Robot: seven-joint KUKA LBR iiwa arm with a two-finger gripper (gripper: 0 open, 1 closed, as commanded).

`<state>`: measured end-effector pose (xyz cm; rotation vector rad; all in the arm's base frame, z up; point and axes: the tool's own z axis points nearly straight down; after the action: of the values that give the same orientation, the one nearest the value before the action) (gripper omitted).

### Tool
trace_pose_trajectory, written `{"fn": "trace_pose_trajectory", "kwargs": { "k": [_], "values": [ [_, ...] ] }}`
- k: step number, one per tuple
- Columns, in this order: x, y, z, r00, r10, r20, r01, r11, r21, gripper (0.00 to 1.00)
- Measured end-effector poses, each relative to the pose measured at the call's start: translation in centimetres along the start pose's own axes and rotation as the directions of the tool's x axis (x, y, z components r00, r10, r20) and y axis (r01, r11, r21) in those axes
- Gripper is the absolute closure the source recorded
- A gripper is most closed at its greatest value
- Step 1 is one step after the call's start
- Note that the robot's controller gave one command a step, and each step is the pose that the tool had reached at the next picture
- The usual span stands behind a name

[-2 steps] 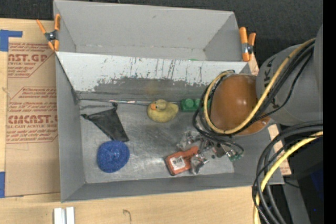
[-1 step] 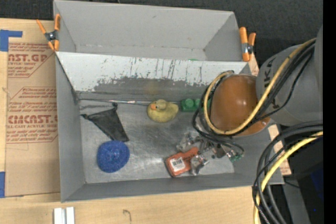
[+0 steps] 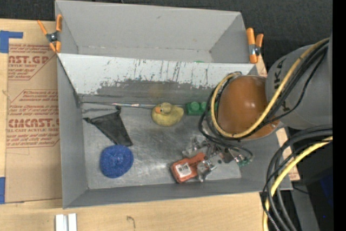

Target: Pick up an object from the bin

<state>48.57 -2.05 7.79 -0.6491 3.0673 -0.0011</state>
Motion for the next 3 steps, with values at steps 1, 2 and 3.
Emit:
{"fn": "trace_pose_trajectory", "kwargs": {
  "k": [1, 2, 3],
  "values": [
    [0.1, 0.1, -1.3, 1.0, 0.008, -0.007, -0.008, 1.0, -0.003, 1.0],
    [0.0, 0.1, -2.3, 1.0, 0.006, -0.005, -0.006, 1.0, -0.002, 1.0],
    [0.0, 0.1, -3.0, 1.0, 0.005, -0.005, -0.005, 1.0, -0.002, 1.0]
  ]
}}
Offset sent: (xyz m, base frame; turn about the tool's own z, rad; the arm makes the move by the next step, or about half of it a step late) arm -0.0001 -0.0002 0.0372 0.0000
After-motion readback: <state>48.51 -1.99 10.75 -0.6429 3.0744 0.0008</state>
